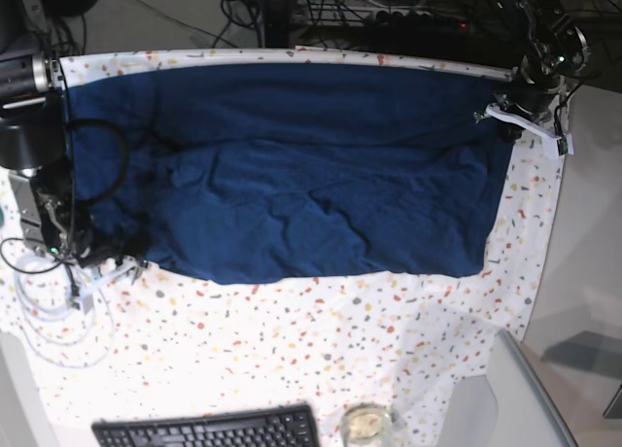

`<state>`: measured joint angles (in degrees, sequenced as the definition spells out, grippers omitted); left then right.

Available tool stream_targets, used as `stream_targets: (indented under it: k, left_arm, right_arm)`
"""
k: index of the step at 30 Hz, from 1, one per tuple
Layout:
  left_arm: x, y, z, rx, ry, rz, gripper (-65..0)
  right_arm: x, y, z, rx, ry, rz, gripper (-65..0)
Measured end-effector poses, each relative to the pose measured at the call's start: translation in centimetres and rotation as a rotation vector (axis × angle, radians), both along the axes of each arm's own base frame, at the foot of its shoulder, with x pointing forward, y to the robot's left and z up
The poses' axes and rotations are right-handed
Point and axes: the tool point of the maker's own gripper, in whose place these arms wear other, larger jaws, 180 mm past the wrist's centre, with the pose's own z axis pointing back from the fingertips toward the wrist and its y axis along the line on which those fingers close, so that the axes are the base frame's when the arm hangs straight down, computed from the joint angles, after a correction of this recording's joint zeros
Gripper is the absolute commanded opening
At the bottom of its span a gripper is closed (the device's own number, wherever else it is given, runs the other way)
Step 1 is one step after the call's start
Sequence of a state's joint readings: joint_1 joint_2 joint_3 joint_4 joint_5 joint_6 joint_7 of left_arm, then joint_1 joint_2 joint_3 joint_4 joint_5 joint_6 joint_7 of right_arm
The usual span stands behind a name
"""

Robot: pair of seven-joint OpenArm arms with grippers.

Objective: Layout the t-shirt on the table in an organized manner, then fold the t-shirt properly
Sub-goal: 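Release the shirt and move the right gripper to the shirt's corner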

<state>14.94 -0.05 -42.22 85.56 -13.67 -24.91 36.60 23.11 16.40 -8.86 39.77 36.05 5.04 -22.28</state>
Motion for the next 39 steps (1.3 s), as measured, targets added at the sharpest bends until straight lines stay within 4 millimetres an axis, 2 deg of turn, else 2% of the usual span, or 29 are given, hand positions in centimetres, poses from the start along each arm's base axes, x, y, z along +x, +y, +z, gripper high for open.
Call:
stream_targets:
  k: [2,6,8,10,18,23,26,29,34,39]
  left_arm:
    - [0.0,-0.1,0.0,-0.002,0.000,0.000,-65.0]
    - [0.0,0.0,-0.1,-0.002,0.001,0.001,-65.0]
    - [-0.1,0.0,-0.1,-0.002,0.002,0.001,-65.0]
    - [0.0,-0.1,-0.1,-0.002,0.001,0.000,-65.0]
    - [-0.1,-0.1,-0.1,-0.003,0.002,0.001,-65.0]
    - [-1.0,0.0,-0.4,0.000,0.020,0.001,-65.0]
    - [-1.1,0.0,-0.4,0.001,0.023,0.002,-65.0]
    - [-0.9,0.0,-0.4,-0.001,0.020,0.000,-65.0]
    - [-1.0,0.6,-0.2,0.014,0.021,-0.002,-65.0]
    - [-1.0,0.4,-0.2,0.009,0.022,-0.001,-65.0]
  right_arm:
    - [-0.3,0.6,-0.4,0.009,0.001,0.000,-25.5]
    - [-0.5,0.4,-0.6,0.008,0.017,0.000,-39.2]
    - [-0.6,0.4,-0.7,0.008,0.020,0.001,-50.0]
    - [-0.7,0.7,-0.7,0.015,0.018,0.024,-64.5]
    - [-0.9,2.4,0.0,0.053,-0.027,0.116,-65.0]
    - [-2.6,4.8,2.2,0.058,-0.118,0.204,-65.0]
    - [-2.7,5.5,4.0,0.055,-0.180,0.239,-65.0]
    - [-2.8,4.6,5.5,0.068,-0.237,0.194,-65.0]
    - [-5.2,2.7,5.7,0.045,-0.238,0.160,-65.0]
    - [-7.0,3.5,7.1,0.039,-0.276,0.201,-65.0]
